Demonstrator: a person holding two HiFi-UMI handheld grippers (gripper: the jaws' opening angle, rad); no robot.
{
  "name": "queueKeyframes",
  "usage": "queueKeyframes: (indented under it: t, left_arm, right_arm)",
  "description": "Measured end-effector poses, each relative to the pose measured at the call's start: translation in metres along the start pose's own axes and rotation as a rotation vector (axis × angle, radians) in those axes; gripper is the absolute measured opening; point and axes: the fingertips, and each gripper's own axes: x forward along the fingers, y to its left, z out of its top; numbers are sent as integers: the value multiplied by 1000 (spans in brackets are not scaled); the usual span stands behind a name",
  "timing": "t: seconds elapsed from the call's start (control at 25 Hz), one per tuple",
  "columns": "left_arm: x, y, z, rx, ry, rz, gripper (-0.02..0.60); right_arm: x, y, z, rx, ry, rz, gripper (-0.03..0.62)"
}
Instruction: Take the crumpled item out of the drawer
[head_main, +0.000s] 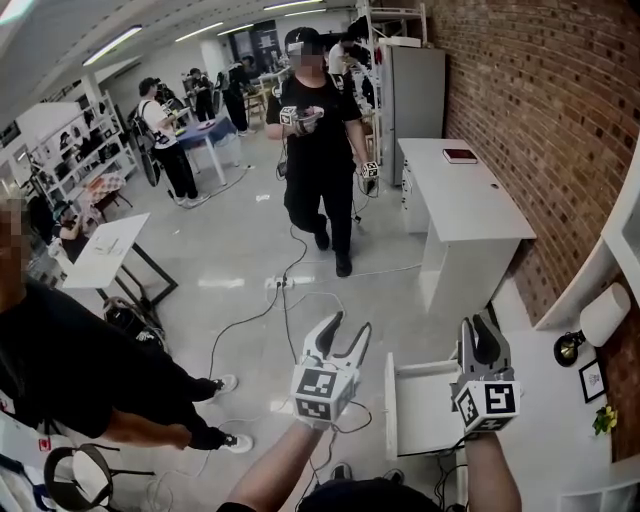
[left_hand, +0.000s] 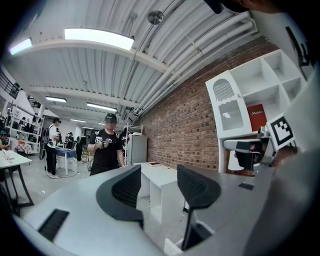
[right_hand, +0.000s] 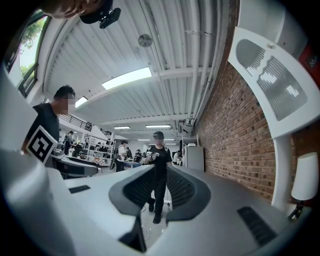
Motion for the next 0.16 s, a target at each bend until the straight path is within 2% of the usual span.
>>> queueKeyframes:
  t: [0.16]
  left_arm:
    - [1, -3, -3, -4, 3, 2, 216]
  right_arm:
    - [-2, -4, -1, -2, -1, 2, 71]
